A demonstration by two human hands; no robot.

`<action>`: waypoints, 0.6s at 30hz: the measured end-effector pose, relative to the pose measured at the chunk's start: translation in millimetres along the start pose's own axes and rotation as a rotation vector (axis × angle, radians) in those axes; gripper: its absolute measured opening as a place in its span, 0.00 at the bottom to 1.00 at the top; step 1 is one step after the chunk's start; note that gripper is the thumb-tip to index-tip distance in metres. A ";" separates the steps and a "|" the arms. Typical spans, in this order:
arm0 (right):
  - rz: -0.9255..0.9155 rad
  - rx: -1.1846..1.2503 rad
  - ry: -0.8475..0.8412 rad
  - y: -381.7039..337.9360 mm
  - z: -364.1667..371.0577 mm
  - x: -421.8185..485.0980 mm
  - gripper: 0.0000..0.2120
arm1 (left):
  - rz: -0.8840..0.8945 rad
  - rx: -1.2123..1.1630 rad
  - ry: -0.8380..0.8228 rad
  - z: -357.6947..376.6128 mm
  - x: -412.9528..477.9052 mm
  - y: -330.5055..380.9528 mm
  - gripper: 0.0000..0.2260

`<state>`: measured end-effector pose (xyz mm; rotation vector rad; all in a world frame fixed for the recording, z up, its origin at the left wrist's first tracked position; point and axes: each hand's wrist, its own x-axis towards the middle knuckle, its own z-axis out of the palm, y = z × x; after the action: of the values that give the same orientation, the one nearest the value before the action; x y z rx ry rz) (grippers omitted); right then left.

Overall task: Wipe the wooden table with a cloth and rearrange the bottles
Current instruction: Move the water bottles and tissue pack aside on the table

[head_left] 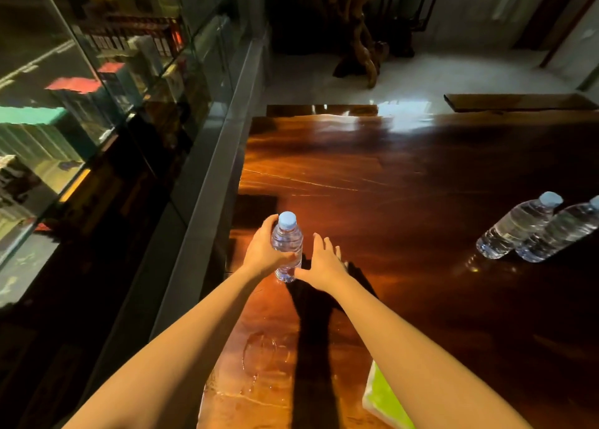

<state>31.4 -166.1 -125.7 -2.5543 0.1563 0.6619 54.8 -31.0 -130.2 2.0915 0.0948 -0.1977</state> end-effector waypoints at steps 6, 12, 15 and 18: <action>0.054 0.027 0.023 10.4 7.8 2.5 0.49 | -0.001 -0.125 -0.066 9.2 6.0 -9.5 0.34; 0.114 0.057 0.040 29.0 10.7 -8.0 0.48 | 0.015 -0.106 -0.022 11.1 5.7 -10.7 0.29; 0.134 0.075 0.062 39.5 12.5 -17.5 0.47 | 0.039 -0.115 -0.028 13.7 -1.0 -10.3 0.27; 0.169 0.075 0.079 52.7 15.3 -28.8 0.47 | 0.058 -0.124 -0.037 18.7 -9.3 -6.8 0.26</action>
<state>-12.3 -205.0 -146.2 -2.5147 0.4200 0.6051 42.8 -43.6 -143.7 1.9634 0.0242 -0.1904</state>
